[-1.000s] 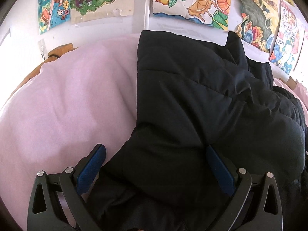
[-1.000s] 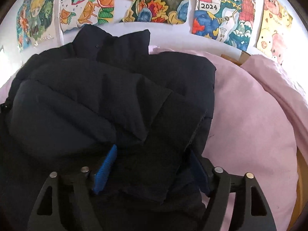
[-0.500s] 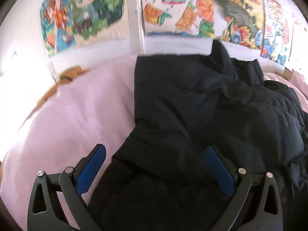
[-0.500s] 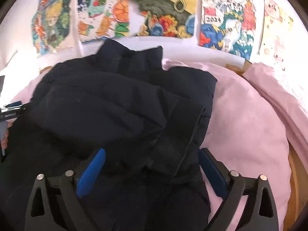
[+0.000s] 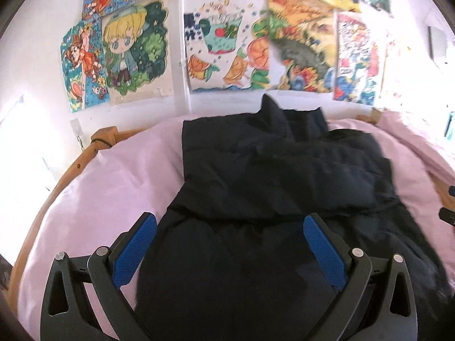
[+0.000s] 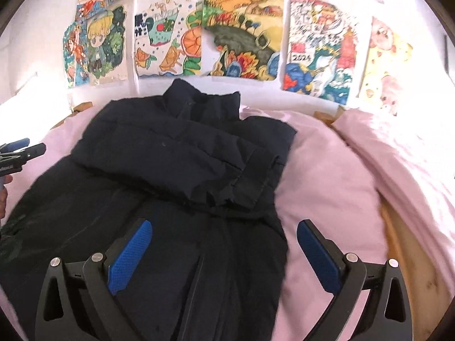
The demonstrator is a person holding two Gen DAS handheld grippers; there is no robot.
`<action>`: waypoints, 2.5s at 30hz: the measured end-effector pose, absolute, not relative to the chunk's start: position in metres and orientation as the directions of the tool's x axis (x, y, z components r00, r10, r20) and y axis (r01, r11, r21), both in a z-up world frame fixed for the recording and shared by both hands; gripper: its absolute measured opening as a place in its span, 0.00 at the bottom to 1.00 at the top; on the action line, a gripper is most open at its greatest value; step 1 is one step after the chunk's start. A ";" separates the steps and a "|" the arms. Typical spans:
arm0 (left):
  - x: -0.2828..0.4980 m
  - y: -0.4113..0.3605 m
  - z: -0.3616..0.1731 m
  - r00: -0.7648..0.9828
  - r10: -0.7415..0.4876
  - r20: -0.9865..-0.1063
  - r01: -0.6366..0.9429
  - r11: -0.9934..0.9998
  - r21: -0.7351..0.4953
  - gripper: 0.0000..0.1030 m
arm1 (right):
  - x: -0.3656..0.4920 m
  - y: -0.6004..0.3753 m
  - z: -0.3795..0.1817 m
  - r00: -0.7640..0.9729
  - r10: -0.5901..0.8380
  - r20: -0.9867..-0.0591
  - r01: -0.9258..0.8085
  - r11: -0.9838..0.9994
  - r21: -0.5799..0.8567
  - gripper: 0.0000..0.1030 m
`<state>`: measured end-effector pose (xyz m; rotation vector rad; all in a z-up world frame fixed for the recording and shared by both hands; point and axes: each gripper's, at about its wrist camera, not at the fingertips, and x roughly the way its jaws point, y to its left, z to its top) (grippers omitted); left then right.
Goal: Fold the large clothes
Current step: 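Open both tools and lift them away from the folded jacket, then lower both tools to the black jacket hem beside the drawstring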
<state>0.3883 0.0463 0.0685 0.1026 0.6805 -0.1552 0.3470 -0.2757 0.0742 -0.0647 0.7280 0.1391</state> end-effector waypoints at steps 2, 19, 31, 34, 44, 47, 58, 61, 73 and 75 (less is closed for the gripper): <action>0.367 0.046 0.087 0.772 -0.125 -0.623 0.199 0.979 0.050 0.99 | 0.331 -0.271 0.091 0.726 0.103 -0.680 -0.152 0.988 -0.012 1.00; 0.213 0.066 0.125 0.747 -0.191 -0.637 0.325 0.941 0.098 0.99 | 0.176 -0.211 0.166 0.751 0.167 -0.639 -0.219 0.976 -0.003 1.00; 0.178 0.064 0.073 0.635 -0.247 -0.732 0.500 0.853 0.146 0.99 | 0.132 -0.193 0.121 0.705 0.190 -0.683 -0.358 0.927 -0.112 1.00; 0.178 0.064 0.050 0.574 -0.237 -0.784 0.542 0.827 0.147 0.99 | 0.135 -0.196 0.100 0.667 0.193 -0.720 -0.370 0.924 -0.095 1.00; 0.160 0.061 0.001 0.492 -0.183 -0.851 0.655 0.722 0.224 0.99 | 0.132 -0.192 0.029 0.548 0.091 -0.832 -0.459 0.864 -0.208 1.00; 0.163 0.064 -0.008 0.486 -0.152 -0.861 0.659 0.711 0.246 0.99 | 0.129 -0.187 0.014 0.545 0.056 -0.837 -0.489 0.832 -0.263 1.00; 0.177 0.079 -0.034 0.503 -0.018 -0.864 0.596 0.731 0.332 0.99 | 0.138 -0.192 -0.009 0.537 -0.009 -0.843 -0.456 0.838 -0.300 1.00; 0.181 0.083 -0.037 0.511 0.008 -0.860 0.568 0.748 0.344 0.99 | 0.143 -0.196 -0.016 0.536 -0.045 -0.843 -0.437 0.839 -0.323 1.00; 0.191 0.085 -0.042 0.543 0.082 -0.836 0.498 0.770 0.399 0.99 | 0.144 -0.195 -0.033 0.616 -0.132 -0.777 -0.434 0.766 -0.474 1.00; 0.192 0.087 -0.043 0.557 0.109 -0.823 0.480 0.767 0.426 0.99 | 0.145 -0.197 -0.035 0.624 -0.151 -0.766 -0.425 0.757 -0.496 1.00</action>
